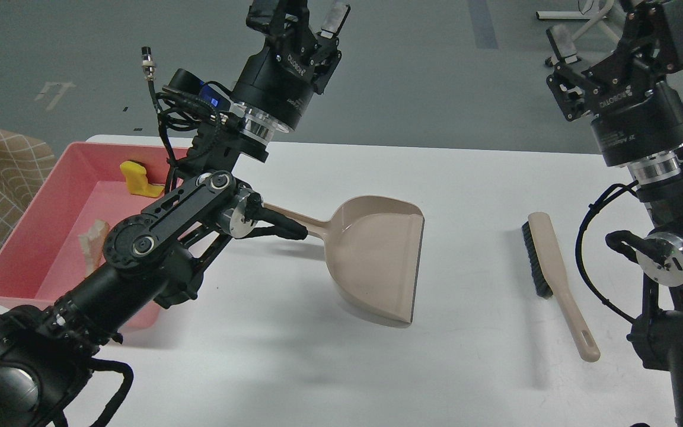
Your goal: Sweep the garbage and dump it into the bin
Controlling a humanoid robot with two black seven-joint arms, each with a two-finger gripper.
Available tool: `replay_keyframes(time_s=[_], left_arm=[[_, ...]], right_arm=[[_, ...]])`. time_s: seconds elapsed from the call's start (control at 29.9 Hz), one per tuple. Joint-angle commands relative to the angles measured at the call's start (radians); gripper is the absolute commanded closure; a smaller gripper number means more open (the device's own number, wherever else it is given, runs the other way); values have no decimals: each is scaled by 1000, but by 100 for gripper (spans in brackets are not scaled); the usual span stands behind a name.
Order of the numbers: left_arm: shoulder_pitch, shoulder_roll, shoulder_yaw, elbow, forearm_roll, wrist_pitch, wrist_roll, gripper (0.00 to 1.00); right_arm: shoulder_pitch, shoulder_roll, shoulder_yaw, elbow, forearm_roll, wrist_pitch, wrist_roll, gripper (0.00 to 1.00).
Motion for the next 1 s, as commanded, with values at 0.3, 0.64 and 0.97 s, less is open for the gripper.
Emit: replay_keyframes(time_s=[0.3, 0.64, 0.97], left_arm=[[137, -8, -154, -92, -61, -117, -2, 2], [177, -8, -200, -94, -66, -109, 12, 2], [163, 1, -232, -94, -79, -107, 95, 2]], right_arm=[[-4, -7, 7, 67, 150, 11, -12, 0], [20, -6, 2, 68, 150, -58, -108, 0], [19, 2, 2, 74, 152, -69, -110, 0]])
